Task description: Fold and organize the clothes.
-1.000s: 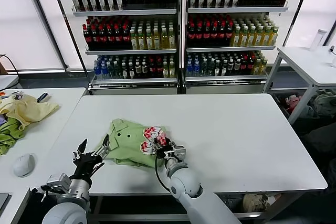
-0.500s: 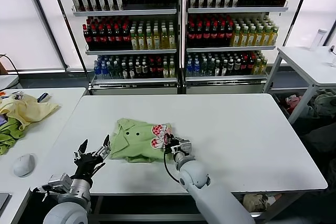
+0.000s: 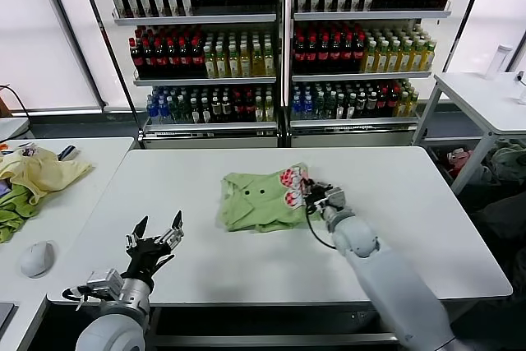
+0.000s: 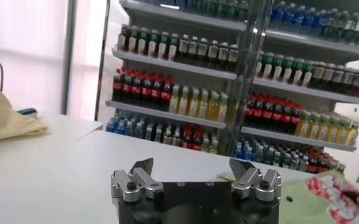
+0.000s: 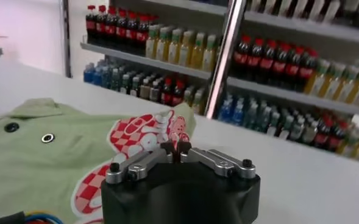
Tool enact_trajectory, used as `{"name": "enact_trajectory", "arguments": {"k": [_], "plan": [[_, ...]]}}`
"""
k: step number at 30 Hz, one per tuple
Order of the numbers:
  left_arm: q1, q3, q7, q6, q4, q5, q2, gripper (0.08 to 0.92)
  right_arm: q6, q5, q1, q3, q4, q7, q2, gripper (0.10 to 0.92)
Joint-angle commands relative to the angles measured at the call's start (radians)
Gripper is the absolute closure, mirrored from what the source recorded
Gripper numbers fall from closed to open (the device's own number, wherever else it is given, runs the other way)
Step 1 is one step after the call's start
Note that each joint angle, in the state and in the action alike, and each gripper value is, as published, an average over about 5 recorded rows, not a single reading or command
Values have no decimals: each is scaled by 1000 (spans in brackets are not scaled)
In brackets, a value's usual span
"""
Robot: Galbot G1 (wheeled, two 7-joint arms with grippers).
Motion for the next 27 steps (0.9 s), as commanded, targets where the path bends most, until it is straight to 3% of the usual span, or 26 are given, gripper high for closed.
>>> {"name": "enact_trajectory", "arguments": {"k": [1,6,13,24,27], "plan": [[-23,45,4,3,14,24,1,177,126,-162,-16,136,-26,-132,-113,871],[-37,61,11,2,21,41,2,177,197,-94,-146,223,152,-28,-126,767],[-42,73,29,-11,24,80,5,177,199,-55,-363,372,381,61,-134,543],[-36,83,56,-34,22,138,-2,177,176,6,-597,533,568,67,-84,249],[-41,85,60,-39,20,161,-6,177,178,22,-617,540,580,67,-68,210]]}}
